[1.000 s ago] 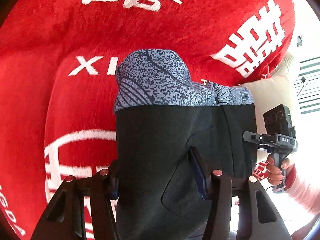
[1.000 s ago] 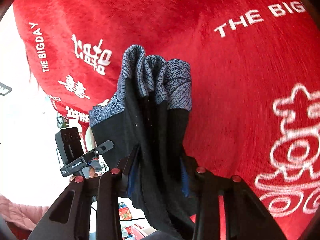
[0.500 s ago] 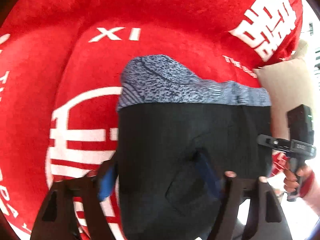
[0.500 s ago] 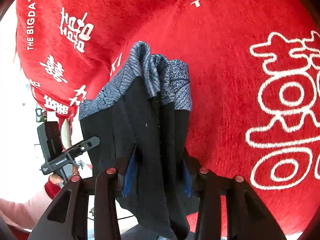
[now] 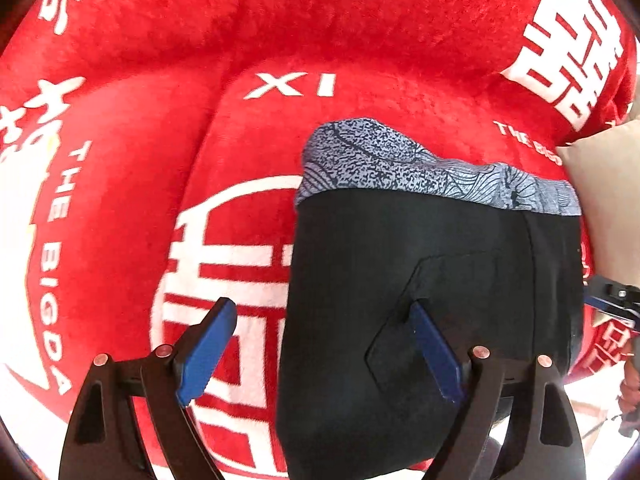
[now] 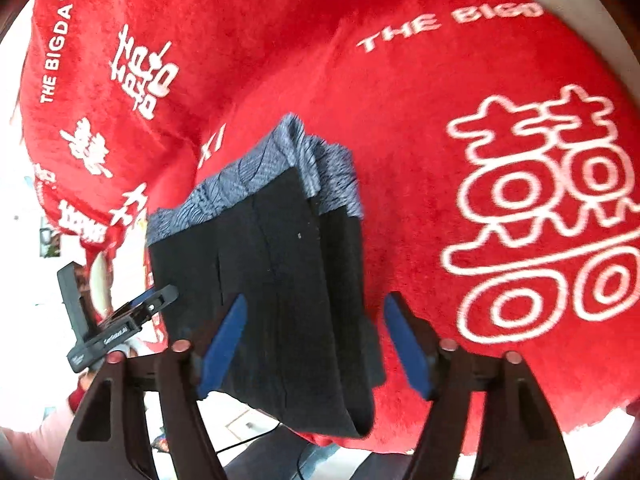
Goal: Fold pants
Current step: 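Lower the bundle flat onto the bedspread and open the right tool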
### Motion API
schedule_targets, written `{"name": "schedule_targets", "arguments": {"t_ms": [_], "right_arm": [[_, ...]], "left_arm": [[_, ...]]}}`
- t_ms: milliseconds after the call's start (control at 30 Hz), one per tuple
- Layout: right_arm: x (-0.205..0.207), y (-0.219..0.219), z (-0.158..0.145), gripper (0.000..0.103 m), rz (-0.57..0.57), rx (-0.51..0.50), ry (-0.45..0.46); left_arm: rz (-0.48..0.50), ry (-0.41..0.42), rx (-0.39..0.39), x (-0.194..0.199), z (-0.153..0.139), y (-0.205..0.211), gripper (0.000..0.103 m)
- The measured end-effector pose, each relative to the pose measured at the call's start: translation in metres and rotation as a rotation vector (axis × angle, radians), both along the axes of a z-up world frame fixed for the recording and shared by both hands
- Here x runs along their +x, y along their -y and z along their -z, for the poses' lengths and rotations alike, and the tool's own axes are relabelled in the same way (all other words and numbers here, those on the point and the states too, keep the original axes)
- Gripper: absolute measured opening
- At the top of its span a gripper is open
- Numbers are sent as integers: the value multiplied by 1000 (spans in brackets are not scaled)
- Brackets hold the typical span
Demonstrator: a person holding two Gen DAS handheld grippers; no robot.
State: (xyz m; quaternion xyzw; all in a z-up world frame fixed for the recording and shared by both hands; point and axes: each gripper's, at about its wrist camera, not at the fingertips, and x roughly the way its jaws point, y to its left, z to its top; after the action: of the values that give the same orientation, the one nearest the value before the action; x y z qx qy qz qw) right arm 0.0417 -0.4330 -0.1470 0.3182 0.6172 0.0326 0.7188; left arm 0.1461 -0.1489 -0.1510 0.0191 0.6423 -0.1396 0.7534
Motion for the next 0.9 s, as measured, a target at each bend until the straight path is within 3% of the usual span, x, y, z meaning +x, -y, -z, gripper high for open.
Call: {"name": "schedule_targets", "arguments": {"t_ms": [200, 333, 500, 733, 900], "right_arm": [[-10, 4, -17, 83, 38, -189, -94], [-11, -7, -28, 83, -37, -357, -129], [-13, -19, -45, 83, -91, -354, -115], [-18, -46, -73, 86, -164, -348, -97], [-24, -68, -89, 86, -178, -345, -82]], "left_arm": [[-19, 30, 122, -12, -15, 4, 89], [2, 48, 193, -22, -31, 12, 89], [15, 56, 203, -34, -52, 27, 89], [-39, 35, 192, -59, -81, 40, 89], [-4, 35, 197, -78, -97, 48, 89]]}}
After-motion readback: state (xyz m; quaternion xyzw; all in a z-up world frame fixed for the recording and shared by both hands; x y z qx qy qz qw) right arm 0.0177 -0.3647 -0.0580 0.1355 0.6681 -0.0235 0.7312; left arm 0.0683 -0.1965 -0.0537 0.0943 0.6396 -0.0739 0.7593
